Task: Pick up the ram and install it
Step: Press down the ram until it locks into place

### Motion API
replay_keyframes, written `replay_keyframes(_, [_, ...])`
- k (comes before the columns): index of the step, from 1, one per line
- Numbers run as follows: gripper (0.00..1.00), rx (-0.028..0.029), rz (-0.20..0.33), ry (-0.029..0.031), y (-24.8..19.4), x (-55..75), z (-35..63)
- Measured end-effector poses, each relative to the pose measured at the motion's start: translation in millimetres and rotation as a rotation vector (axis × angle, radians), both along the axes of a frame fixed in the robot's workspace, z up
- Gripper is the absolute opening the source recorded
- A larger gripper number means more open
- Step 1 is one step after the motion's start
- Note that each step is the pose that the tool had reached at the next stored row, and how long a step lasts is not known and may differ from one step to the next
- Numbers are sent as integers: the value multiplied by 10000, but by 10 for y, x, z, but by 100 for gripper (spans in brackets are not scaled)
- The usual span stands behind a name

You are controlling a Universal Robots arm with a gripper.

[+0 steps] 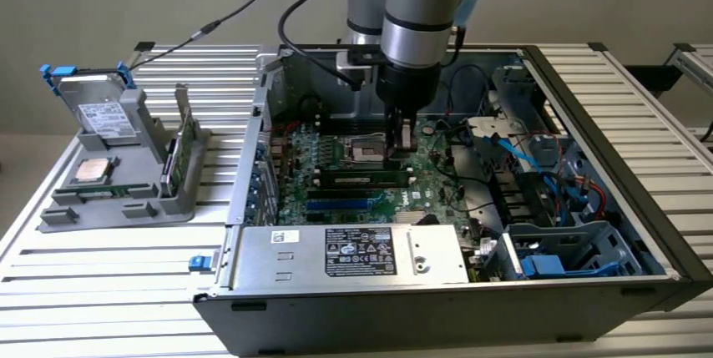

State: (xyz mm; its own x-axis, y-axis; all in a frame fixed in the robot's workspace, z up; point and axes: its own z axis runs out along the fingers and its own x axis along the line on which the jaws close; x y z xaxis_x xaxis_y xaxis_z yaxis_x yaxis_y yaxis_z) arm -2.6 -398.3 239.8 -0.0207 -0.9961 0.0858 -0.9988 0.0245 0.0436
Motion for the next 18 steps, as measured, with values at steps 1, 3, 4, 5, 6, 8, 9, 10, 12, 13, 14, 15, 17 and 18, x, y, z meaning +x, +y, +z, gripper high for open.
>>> replay_keyframes(1, [10,0,2,0,0,0,-6])
replay_keyframes(3, [10,0,5,0,0,0,-19])
replay_keyframes(4, [10,0,7,0,0,0,-25])
replay_keyframes(5, [10,1,7,-1,0,0,-30])
replay_keyframes(6, [10,0,7,0,0,0,-35])
replay_keyframes(8, [10,0,8,0,0,0,-45])
replay_keyframes(9, [10,0,8,0,0,0,-50])
replay_keyframes(10, [10,0,9,1,0,0,-56])
replay_keyframes(12, [10,-1,9,2,0,0,-66])
replay_keyframes(13, [10,0,9,3,0,0,-71])
replay_keyframes(14, [10,-2,9,4,0,0,-75])
replay_keyframes(15, [10,-2,9,4,0,0,-81])
replay_keyframes(17, [10,-7,9,6,0,0,-91])
replay_keyframes(18, [10,-9,9,6,0,0,-95])
